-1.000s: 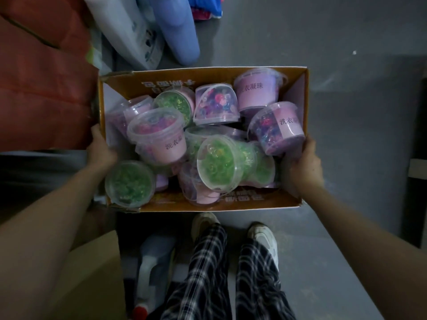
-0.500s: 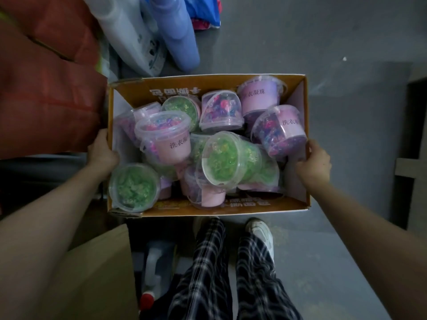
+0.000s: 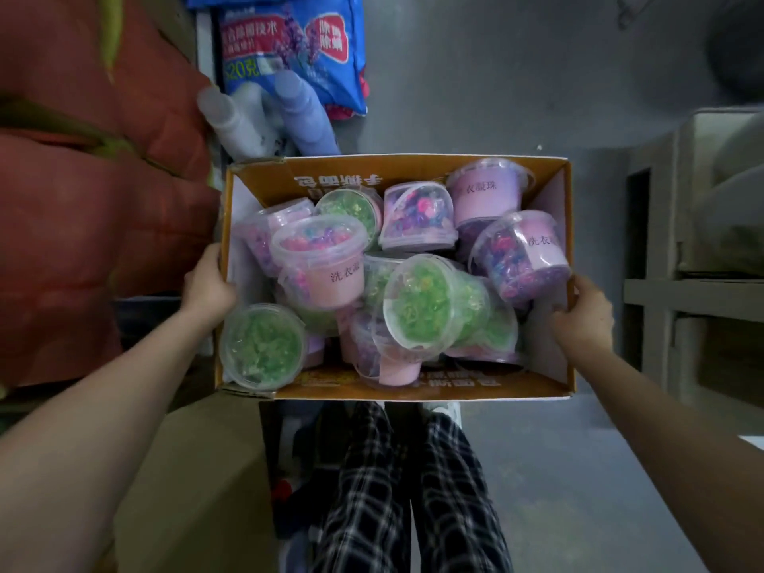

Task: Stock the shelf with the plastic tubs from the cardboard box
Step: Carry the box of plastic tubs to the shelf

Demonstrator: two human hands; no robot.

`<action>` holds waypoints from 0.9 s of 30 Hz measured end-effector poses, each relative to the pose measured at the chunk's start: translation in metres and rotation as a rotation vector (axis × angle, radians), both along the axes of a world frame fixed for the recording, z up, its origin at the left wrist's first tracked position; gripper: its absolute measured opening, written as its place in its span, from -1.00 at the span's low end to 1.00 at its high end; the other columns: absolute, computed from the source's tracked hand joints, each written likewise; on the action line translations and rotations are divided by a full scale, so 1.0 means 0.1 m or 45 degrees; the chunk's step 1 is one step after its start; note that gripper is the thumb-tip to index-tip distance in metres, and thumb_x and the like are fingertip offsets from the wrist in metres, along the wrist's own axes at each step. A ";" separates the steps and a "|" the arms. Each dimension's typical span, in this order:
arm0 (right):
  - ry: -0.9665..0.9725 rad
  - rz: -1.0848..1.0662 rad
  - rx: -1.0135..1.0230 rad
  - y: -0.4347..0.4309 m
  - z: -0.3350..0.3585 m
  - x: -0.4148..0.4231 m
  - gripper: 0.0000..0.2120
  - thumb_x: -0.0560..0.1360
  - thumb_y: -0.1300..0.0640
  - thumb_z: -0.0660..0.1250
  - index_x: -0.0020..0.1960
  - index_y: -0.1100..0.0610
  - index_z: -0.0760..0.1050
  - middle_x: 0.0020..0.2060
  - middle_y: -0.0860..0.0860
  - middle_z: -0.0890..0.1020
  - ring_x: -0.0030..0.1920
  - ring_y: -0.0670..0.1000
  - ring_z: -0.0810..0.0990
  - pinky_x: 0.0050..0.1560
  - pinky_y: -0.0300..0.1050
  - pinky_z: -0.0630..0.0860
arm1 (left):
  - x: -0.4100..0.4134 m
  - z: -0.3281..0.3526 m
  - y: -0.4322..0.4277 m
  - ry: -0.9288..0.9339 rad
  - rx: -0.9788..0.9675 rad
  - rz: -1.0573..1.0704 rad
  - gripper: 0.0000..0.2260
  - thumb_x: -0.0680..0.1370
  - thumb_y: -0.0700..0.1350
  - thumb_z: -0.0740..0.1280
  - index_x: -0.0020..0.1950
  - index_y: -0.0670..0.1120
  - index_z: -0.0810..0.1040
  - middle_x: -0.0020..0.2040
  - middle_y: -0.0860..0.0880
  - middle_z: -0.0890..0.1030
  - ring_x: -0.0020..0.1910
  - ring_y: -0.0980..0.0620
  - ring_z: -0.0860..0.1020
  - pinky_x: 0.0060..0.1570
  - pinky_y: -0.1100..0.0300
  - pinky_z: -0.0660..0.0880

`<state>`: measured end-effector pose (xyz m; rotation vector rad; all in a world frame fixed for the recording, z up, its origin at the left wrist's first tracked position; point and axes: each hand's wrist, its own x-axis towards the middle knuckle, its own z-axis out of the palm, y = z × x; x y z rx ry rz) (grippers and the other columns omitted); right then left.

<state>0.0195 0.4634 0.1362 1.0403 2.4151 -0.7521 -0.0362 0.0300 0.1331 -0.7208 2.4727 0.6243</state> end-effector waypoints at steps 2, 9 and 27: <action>0.014 0.002 0.012 0.11 0.23 0.02 -0.63 0.46 0.28 0.22 0.27 0.13 0.43 0.10 0.24 0.58 0.10 0.33 0.54 0.14 0.24 0.49 | 0.03 0.21 0.07 0.015 0.018 -0.011 -0.61 0.50 -0.21 0.30 0.34 -0.12 0.39 0.20 -0.26 0.53 0.20 -0.31 0.45 0.15 0.01 0.36; 0.094 0.092 -0.032 0.43 1.12 0.16 -0.68 0.49 0.26 0.25 0.24 0.14 0.43 0.06 0.22 0.59 0.08 0.28 0.57 0.07 0.23 0.52 | 0.35 1.06 0.31 0.094 0.068 0.023 -0.64 0.53 -0.14 0.28 0.33 -0.10 0.40 0.21 -0.23 0.54 0.18 -0.27 0.48 0.09 0.01 0.39; 0.105 0.486 -0.152 0.53 2.89 1.12 -0.73 0.50 0.23 0.23 0.19 0.18 0.46 0.03 0.18 0.60 0.07 0.22 0.56 0.06 0.05 0.46 | 2.61 2.86 0.40 0.169 0.082 0.370 -0.65 0.46 -0.25 0.37 0.23 -0.20 0.46 0.11 -0.26 0.57 0.07 -0.26 0.52 0.00 -0.04 0.44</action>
